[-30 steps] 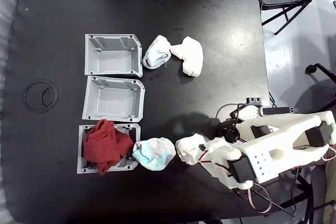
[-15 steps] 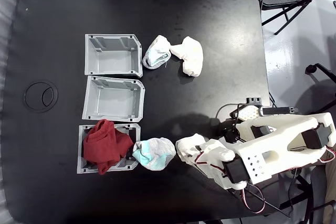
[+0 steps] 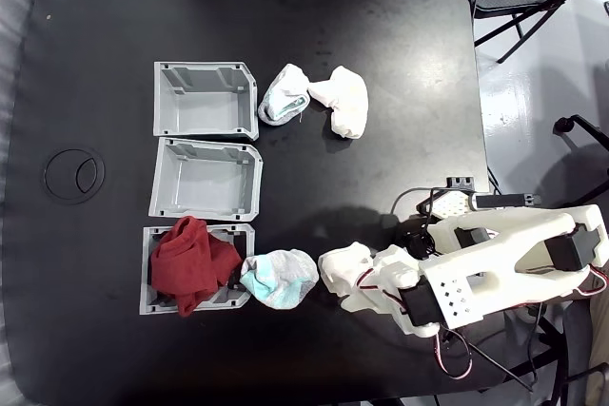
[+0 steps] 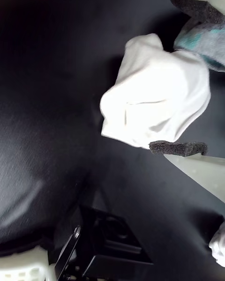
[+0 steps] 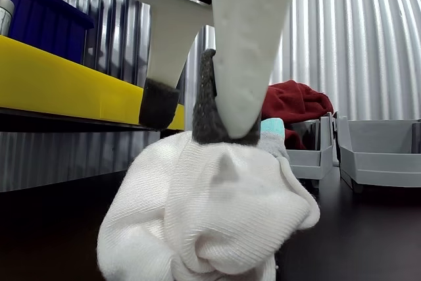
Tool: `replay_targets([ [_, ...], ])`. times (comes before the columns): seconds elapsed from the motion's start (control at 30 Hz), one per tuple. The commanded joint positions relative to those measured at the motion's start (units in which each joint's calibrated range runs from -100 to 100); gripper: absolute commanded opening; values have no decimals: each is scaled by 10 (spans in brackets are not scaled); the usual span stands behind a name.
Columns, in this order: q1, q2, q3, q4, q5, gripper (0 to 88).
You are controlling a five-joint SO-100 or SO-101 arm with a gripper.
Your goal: Put the sock in the container
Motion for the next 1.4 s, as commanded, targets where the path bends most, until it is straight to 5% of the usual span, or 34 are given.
replay_targets([
  [0.0,2,-2,22,-37,3,430],
  [0.57,9,64,47,-105,-3,420],
  [0.93,35,63,37,-106,-19,26],
  [1.37,163,63,-212,-22,-19,13],
])
